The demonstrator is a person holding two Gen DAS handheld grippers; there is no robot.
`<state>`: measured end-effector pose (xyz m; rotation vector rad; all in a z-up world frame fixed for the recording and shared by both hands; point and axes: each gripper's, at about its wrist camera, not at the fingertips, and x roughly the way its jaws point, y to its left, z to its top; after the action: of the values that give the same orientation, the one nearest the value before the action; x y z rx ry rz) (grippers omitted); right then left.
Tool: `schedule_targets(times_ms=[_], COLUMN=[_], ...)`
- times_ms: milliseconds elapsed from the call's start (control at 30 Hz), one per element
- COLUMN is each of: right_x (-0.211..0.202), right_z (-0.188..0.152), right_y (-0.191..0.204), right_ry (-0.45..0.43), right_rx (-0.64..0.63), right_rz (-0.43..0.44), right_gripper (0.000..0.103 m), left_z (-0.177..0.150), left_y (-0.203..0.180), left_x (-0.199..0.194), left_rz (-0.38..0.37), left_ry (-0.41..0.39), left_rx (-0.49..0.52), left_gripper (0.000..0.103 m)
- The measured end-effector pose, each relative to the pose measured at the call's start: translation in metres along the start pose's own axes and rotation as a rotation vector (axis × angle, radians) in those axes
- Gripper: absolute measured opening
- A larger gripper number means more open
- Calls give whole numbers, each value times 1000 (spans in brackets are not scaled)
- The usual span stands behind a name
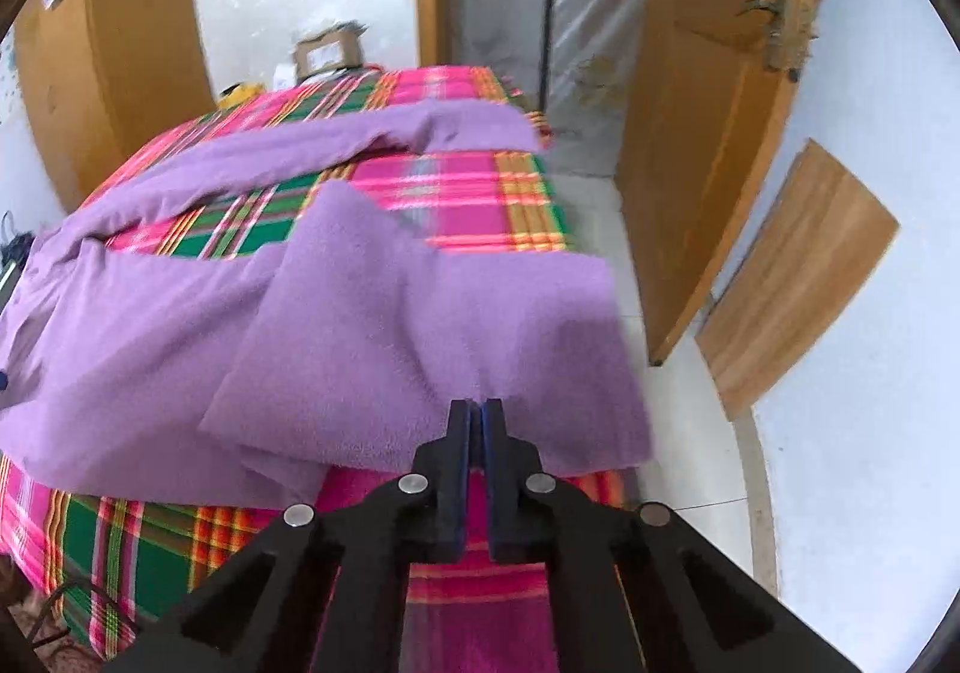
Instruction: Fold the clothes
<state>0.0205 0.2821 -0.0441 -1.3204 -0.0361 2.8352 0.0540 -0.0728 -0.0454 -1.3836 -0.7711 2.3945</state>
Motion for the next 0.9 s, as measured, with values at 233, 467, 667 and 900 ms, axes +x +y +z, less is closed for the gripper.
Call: schedule_targets(times_ms=[233,467,667,900], right_x=[-14,-15,7,7], right_z=[9,6,0,-10], right_y=[-53,-93,-97,-90], right_ry=[-39,-17,46,83], right_rx=[109,165,163,168], right_rz=[-189,-285,-297,-361], right_gripper=[4,4,4,5], left_z=[0,-1,-4,-11], left_y=[-3,1,0,3], left_x=[1,2,1,-8], left_rz=[-2,11,12,26], left_ry=[-2,3,6,8], left_rx=[6,-7,1,11], left_gripper=[71,71,71,71])
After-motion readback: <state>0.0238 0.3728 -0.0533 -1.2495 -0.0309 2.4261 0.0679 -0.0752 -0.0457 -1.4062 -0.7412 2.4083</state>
